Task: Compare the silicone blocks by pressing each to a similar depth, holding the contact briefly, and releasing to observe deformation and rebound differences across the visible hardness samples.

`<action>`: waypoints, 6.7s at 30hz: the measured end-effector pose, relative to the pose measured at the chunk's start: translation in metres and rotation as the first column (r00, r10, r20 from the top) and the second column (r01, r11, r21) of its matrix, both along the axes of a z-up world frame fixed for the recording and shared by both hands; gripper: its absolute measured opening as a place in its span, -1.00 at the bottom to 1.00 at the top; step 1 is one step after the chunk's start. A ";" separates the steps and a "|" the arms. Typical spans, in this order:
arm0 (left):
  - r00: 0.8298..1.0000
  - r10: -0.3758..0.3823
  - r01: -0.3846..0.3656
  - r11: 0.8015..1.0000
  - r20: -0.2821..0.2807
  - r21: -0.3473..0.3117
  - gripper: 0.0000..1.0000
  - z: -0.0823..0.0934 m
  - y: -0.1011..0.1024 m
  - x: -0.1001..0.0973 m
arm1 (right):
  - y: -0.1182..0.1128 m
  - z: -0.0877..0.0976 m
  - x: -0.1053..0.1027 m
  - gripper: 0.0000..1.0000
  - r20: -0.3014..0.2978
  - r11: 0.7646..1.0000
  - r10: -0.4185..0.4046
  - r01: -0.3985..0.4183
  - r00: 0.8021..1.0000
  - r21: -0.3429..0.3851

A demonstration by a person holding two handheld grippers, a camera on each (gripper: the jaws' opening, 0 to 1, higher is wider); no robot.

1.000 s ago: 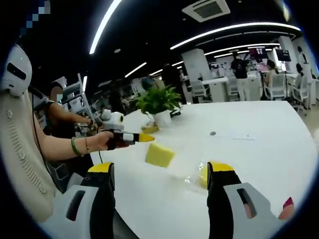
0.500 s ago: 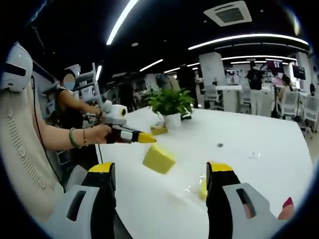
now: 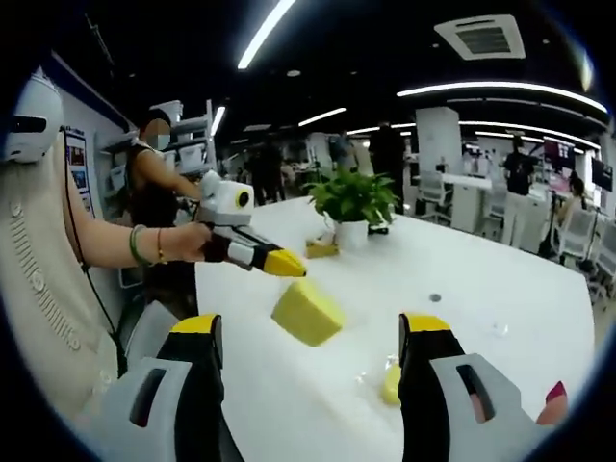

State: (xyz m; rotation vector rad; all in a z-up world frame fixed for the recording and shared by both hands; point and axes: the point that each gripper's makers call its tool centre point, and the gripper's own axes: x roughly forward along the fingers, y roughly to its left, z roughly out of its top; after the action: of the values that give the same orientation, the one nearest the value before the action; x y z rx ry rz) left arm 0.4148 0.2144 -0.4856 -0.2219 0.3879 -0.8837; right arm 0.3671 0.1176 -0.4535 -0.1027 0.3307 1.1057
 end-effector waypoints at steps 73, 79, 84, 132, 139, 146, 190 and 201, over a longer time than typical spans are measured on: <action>0.947 -0.295 0.293 0.955 0.125 0.031 -1.00 0.059 -0.044 -0.030 | 0.090 -0.059 0.022 -0.09 -0.141 0.881 0.404 -0.426 0.904 -0.206; 0.944 -0.307 0.304 0.952 0.123 0.040 -1.00 0.058 -0.043 -0.032 | 0.090 -0.061 0.018 -0.18 -0.181 0.879 0.405 -0.436 0.896 -0.193; 0.942 -0.310 0.307 0.951 0.124 0.043 -1.00 0.056 -0.042 -0.034 | 0.090 -0.062 0.013 -0.29 -0.198 0.871 0.420 -0.455 0.886 -0.184; 0.925 -0.353 0.345 0.935 0.142 0.076 -1.00 0.053 -0.048 -0.047 | 0.082 -0.063 -0.005 -0.87 -0.158 0.830 0.470 -0.496 0.868 -0.256; 0.926 -0.351 0.343 0.936 0.139 0.076 -1.00 0.052 -0.049 -0.046 | 0.080 -0.063 -0.005 -0.84 -0.172 0.827 0.469 -0.500 0.866 -0.259; 0.924 -0.348 0.339 0.937 0.157 0.085 -1.00 0.056 -0.051 -0.045 | 0.078 -0.061 -0.001 -0.78 -0.158 0.837 0.456 -0.483 0.876 -0.259; 0.930 -0.342 0.335 0.940 0.135 0.069 -1.00 0.054 -0.047 -0.044 | 0.080 -0.066 0.006 -0.47 -0.106 0.823 0.471 -0.480 0.876 -0.303; 0.931 -0.340 0.334 0.940 0.130 0.067 -1.00 0.053 -0.047 -0.043 | 0.080 -0.068 0.006 -0.39 -0.112 0.824 0.468 -0.479 0.877 -0.304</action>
State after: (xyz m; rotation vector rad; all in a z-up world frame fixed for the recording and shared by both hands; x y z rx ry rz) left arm 0.3721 0.1675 -0.4324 -0.0507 0.3188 -1.2212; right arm 0.3728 0.1979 -0.5213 -0.4825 0.5343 1.5428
